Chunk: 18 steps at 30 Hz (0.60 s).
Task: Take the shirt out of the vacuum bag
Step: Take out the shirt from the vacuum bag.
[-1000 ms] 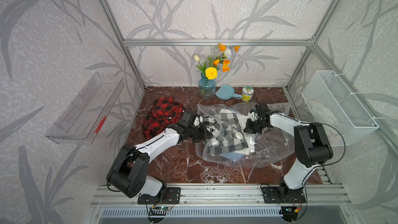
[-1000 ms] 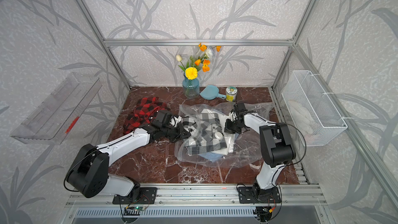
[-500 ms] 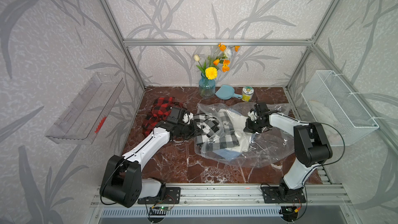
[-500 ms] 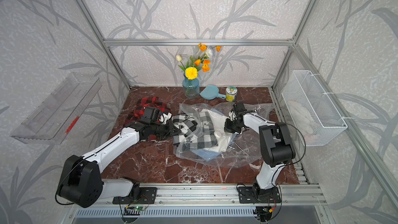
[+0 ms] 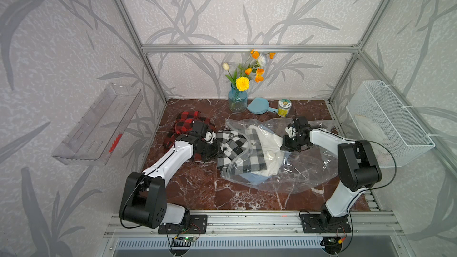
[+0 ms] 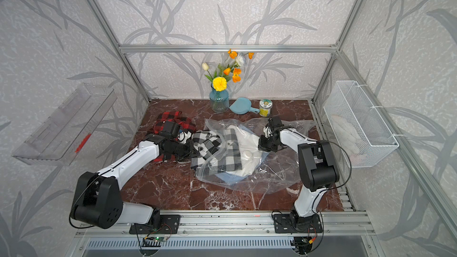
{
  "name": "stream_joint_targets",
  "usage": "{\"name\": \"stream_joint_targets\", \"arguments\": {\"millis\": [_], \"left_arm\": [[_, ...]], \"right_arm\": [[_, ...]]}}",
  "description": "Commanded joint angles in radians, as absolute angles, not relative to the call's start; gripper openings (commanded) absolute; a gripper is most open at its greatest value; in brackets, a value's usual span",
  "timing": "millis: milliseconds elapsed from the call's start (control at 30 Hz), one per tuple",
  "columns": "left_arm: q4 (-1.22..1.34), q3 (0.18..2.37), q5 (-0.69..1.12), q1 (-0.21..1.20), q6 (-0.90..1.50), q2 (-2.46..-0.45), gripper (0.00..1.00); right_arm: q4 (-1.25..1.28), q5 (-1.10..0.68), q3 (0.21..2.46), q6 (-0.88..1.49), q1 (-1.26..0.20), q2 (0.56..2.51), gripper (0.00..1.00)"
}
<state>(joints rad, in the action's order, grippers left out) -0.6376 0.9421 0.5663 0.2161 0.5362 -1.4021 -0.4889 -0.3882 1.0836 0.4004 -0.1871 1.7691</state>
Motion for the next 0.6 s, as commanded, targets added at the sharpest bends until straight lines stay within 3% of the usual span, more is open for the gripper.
{"name": "stream_joint_targets", "arguments": {"millis": [0,300,567], "left_arm": [[-0.754,0.965,0.442,0.186,0.480,-1.403,0.00],[-0.657,0.918,0.495,0.203,0.516,-1.441,0.00],[-0.532,0.875,0.532,0.303,0.617,-1.454,0.00]], "right_arm": [[-0.560,-0.258,1.097,0.389,-0.160,1.808,0.00],[-0.507,-0.389,1.097,0.378,-0.177,1.712,0.00],[-0.574,-0.410,1.097,0.419,-0.297,1.567,0.00]]}}
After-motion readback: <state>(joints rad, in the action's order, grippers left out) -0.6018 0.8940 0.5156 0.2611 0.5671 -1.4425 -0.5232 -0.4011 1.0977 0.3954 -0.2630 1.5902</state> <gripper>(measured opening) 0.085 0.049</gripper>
